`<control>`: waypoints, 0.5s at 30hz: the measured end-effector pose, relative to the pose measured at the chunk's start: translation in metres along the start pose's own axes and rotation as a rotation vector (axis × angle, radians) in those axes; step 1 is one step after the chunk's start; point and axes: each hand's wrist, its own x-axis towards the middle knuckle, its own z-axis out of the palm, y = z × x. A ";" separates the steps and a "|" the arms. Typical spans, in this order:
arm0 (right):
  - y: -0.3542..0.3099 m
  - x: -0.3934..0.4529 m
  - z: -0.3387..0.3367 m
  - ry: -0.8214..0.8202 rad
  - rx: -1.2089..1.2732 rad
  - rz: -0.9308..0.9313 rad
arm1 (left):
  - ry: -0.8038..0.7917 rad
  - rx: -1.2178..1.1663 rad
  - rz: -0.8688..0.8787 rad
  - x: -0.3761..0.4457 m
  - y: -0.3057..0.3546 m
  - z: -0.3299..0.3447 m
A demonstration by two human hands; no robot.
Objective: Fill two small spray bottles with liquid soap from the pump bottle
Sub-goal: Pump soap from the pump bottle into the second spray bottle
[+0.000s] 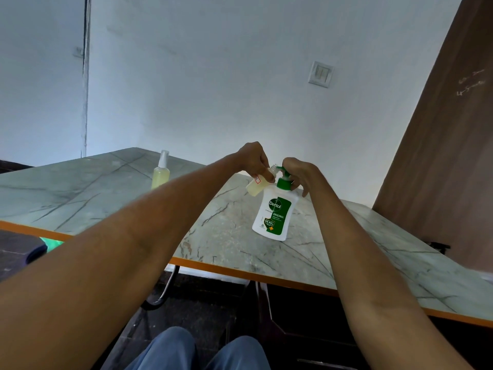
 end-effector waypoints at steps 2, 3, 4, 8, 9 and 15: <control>-0.001 -0.001 0.000 -0.007 0.001 0.001 | -0.001 0.011 0.004 0.000 0.002 -0.001; -0.001 -0.002 0.000 -0.008 -0.001 0.001 | -0.001 0.010 0.001 0.000 0.002 -0.001; -0.001 -0.003 0.001 -0.003 -0.008 0.002 | -0.001 0.011 0.000 0.000 0.002 0.000; -0.001 -0.004 0.005 0.031 -0.058 0.032 | -0.021 0.061 0.006 0.001 0.001 0.001; 0.000 -0.003 0.006 0.030 -0.062 0.037 | -0.022 0.070 0.005 0.000 0.001 0.001; -0.001 -0.007 0.002 0.029 -0.054 0.019 | -0.008 0.112 0.021 -0.002 0.003 0.000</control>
